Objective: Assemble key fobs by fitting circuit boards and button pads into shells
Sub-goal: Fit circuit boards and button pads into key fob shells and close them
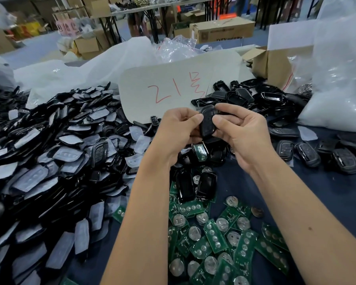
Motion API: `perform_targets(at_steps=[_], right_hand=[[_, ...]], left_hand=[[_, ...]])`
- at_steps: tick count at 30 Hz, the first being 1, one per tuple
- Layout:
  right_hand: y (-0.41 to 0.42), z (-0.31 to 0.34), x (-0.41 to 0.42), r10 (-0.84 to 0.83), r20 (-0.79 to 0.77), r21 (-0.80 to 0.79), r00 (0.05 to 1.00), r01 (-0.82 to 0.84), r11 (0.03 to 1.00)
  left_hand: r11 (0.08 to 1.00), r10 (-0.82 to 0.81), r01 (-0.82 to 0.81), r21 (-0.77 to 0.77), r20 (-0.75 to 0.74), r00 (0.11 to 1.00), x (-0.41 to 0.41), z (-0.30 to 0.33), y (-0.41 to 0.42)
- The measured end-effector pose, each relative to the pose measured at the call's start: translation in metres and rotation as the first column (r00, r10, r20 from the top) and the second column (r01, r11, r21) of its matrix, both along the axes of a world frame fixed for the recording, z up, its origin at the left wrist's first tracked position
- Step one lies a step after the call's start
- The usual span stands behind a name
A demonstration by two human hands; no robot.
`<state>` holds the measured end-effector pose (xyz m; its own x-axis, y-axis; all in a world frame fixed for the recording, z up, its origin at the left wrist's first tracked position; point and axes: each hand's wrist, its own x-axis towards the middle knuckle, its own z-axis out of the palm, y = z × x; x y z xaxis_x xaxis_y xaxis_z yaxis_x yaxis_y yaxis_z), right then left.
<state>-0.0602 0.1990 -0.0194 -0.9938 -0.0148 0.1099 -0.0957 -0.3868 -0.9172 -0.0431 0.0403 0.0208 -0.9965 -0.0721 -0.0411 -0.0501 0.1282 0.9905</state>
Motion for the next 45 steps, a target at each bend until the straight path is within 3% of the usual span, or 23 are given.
perform_targets(at_steps=[5,10,15,17,21,25,30,36,45], right_hand=[[0.001,-0.003,0.002,-0.009,-0.107,0.337,0.994,0.044,0.94],[-0.006,-0.004,0.005,-0.075,-0.159,0.518,0.984,0.148,0.842],[-0.002,-0.001,0.003,-0.05,-0.065,0.22,0.997,0.064,0.973],[0.004,0.002,0.001,-0.004,0.007,0.019,1.0,0.004,1.0],[0.01,0.007,0.0,0.045,0.076,-0.176,0.996,-0.031,0.984],[0.008,0.008,0.003,0.072,0.126,-0.215,0.989,-0.044,0.976],[0.006,0.01,0.004,0.07,0.114,-0.227,0.991,-0.043,0.973],[0.009,0.01,0.003,0.085,0.109,-0.166,0.99,-0.066,0.984],[0.007,0.009,0.006,0.196,0.06,-0.143,0.979,-0.185,0.972]], left_hand=[[0.949,0.069,-0.095,-0.299,-0.098,0.993,-0.002,0.003,0.001],[0.877,0.064,-0.122,-0.465,-0.139,0.988,0.0,0.007,0.008],[0.868,0.107,-0.168,-0.467,-0.155,0.982,0.003,0.01,0.009],[0.777,0.166,-0.191,-0.6,-0.098,0.981,0.003,0.01,0.002],[0.593,0.119,0.04,-0.804,0.136,0.983,0.009,0.007,-0.001],[0.672,0.079,0.102,-0.733,0.208,0.975,0.009,0.003,0.007],[0.746,0.061,0.082,-0.661,0.19,0.98,0.0,-0.005,0.0],[0.923,0.118,-0.057,-0.382,0.139,0.983,-0.001,-0.012,-0.011],[0.994,0.101,-0.097,-0.042,0.114,0.988,0.003,-0.003,-0.015]])
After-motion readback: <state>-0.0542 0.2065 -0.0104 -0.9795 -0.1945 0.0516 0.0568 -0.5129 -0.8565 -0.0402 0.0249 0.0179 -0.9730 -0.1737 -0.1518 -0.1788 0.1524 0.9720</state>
